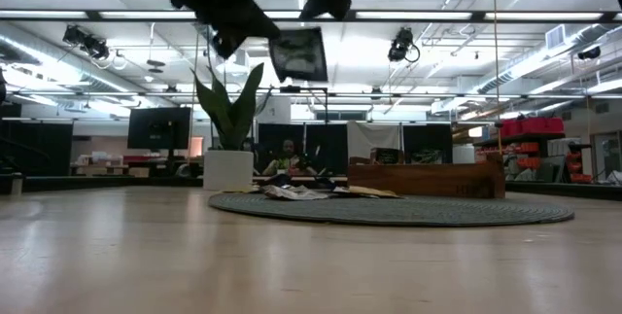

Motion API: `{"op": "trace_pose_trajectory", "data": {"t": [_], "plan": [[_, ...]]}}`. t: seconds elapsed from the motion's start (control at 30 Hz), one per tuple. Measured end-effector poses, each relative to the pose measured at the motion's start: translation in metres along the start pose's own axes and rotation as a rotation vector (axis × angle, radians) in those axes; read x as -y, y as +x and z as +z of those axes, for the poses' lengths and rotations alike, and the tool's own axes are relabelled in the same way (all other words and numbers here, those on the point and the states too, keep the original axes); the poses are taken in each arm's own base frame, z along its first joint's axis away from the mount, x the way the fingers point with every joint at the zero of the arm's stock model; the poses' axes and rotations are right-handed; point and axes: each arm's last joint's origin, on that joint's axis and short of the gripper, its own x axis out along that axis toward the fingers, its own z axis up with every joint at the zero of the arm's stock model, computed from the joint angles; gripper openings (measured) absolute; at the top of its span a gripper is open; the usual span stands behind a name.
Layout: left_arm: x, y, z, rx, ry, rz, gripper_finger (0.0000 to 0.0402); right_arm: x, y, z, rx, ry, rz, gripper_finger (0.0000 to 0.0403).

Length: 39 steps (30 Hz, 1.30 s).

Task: Pick & Place Tea
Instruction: Put the black tea bag into the middle section of the wooden organizer

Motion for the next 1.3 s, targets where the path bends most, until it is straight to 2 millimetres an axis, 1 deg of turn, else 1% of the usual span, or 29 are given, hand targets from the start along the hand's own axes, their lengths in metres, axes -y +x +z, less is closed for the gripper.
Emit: {"op": "trace_pose_trajectory", "data": {"t": [0.13, 0.4, 0.57, 0.67, 0.77, 0.9, 1.03, 1.17, 1.2, 1.3], "plan": [[0.0, -0.008, 0.014, -0.063, 0.109, 0.054, 0.0002, 0.0, 0.002, 0.001, 0.004, 0.056, 0.017, 0.0194], [0.004, -0.018, 0.036, -0.041, 0.241, 0.078, 0.0002, 0.002, 0.002, 0.002, 0.02, 0.133, -0.063, 0.0194], [0.005, -0.02, 0.041, -0.034, 0.284, 0.079, 0.0002, 0.003, 0.002, 0.004, 0.045, 0.165, -0.104, 0.0194], [0.005, -0.02, 0.041, -0.041, 0.29, 0.079, 0.0002, 0.003, 0.002, 0.005, 0.049, 0.176, -0.103, 0.0185], [0.004, -0.02, 0.04, -0.047, 0.29, 0.08, 0.0002, 0.003, 0.002, 0.005, 0.049, 0.176, -0.102, 0.0168], [0.004, -0.02, 0.04, -0.053, 0.289, 0.08, 0.0002, 0.003, 0.002, 0.005, 0.046, 0.176, -0.091, 0.013], [0.004, -0.02, 0.04, -0.053, 0.289, 0.08, 0.0002, 0.002, 0.002, 0.005, 0.045, 0.175, -0.059, 0.0077], [0.004, -0.02, 0.04, -0.052, 0.289, 0.08, 0.0002, 0.001, 0.002, 0.005, 0.044, 0.165, -0.04, 0.0015], [0.004, -0.02, 0.04, -0.051, 0.289, 0.08, 0.0002, 0.001, 0.002, 0.005, 0.043, 0.159, -0.038, 0.0008], [0.004, -0.02, 0.04, -0.048, 0.278, 0.113, 0.0005, 0.001, 0.002, 0.005, 0.045, 0.155, -0.029, 0.0006]]}}
